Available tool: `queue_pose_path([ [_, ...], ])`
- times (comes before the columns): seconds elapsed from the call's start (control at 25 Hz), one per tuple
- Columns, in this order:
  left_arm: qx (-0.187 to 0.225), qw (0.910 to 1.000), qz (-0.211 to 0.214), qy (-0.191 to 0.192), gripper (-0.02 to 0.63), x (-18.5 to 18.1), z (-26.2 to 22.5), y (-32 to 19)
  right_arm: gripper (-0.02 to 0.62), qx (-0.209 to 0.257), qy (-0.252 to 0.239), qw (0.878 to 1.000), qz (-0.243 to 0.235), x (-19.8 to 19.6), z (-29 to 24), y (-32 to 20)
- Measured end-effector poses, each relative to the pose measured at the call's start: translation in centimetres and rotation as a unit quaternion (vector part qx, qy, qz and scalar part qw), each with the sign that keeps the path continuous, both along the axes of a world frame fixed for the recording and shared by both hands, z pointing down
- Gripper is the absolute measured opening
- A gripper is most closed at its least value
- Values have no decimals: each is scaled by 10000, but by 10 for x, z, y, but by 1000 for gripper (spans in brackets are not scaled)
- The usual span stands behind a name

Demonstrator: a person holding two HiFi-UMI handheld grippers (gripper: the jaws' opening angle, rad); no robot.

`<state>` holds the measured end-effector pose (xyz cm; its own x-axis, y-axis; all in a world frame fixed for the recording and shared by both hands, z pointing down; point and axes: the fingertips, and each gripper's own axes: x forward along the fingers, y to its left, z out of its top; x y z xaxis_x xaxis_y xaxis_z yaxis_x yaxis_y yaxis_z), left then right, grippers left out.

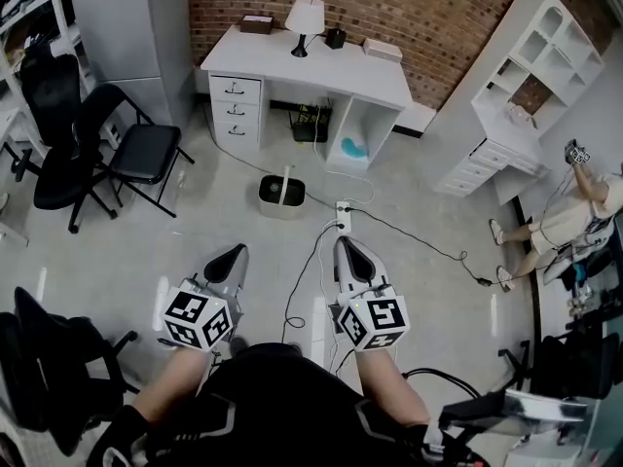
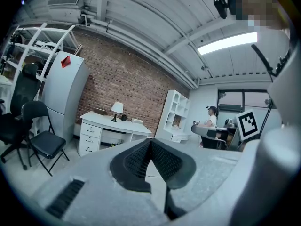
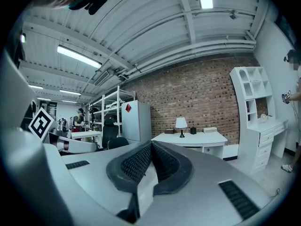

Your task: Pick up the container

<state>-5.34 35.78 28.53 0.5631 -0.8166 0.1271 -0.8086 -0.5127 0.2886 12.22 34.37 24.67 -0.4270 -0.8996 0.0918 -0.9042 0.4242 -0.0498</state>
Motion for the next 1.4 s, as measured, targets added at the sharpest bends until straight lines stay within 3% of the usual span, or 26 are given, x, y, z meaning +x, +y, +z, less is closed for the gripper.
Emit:
queue_pose_path([
  [0.36, 14, 9999, 107, 79, 6, -37, 4, -15, 8, -188, -152, 9996, 136, -32, 5, -11],
  [0.8, -48, 9994, 326, 123, 6, -78, 16, -39, 9, -218, 36, 9994, 259, -74, 15, -24],
  [1.4, -158, 9996, 194, -104, 6, -50, 23, -139, 9, -298, -246, 9992, 67, -45, 31, -138],
])
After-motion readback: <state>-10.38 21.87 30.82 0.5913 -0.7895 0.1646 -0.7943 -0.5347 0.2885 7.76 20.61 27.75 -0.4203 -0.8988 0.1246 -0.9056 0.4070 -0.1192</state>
